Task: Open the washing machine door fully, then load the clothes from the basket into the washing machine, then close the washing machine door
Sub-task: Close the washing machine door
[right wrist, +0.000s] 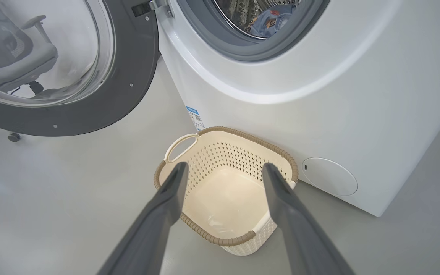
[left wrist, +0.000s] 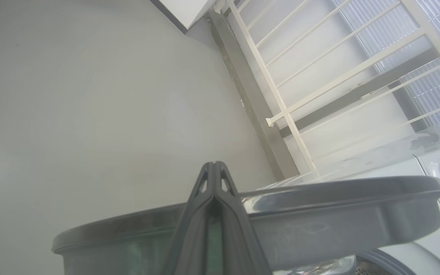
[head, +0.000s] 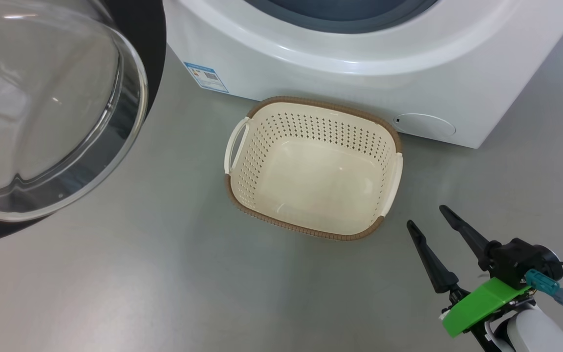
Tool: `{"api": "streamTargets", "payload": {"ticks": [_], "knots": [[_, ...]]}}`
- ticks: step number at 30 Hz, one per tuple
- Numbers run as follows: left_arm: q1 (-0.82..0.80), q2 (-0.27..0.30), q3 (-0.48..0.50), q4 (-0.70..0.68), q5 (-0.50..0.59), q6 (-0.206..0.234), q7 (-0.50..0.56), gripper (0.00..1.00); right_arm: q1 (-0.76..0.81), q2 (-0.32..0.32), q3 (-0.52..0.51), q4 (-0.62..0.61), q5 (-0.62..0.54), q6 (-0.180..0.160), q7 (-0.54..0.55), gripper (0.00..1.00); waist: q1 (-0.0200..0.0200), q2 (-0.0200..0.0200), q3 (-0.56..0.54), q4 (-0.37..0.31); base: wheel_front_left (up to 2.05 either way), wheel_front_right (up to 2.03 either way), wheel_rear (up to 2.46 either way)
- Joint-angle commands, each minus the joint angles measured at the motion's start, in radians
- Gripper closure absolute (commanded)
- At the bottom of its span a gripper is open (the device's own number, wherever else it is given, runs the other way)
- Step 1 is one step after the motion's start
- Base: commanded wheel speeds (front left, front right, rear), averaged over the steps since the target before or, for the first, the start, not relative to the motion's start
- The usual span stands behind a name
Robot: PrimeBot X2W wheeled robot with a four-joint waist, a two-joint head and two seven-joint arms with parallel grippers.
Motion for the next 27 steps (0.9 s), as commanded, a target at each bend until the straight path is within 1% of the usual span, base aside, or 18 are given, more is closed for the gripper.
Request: {"api": "streamTargets", "payload": {"ticks": [1, 12, 20, 27], "knots": [[0.018, 0.06, 0.006, -0.029, -0.007, -0.003, 0.032, 1.0, -0.017, 0.002, 0.023, -0.019, -0.013, 0.001, -0.005, 0.0, 0.0, -0.0001, -0.002, -0.001, 0.0, 0.0, 0.0], [0.05, 0.054, -0.011, -0.074, -0.036, -0.003, 0.109, 1.0, -0.017, 0.009, 0.021, -0.017, -0.011, 0.001, -0.005, 0.0, 0.0, -0.0001, -0.019, 0.002, 0.0, 0.0, 0.0], [0.085, 0.066, -0.009, -0.115, -0.058, -0.003, 0.153, 1.0, -0.013, 0.017, 0.022, -0.012, -0.007, 0.001, -0.005, 0.0, 0.0, -0.0001, -0.041, 0.002, 0.0, 0.0, 0.0], [0.112, 0.064, -0.02, -0.168, -0.071, -0.003, 0.197, 1.0, -0.007, 0.025, 0.021, -0.011, -0.004, 0.001, -0.005, 0.0, 0.0, -0.0001, -0.06, 0.005, 0.0, 0.0, 0.0]]}}
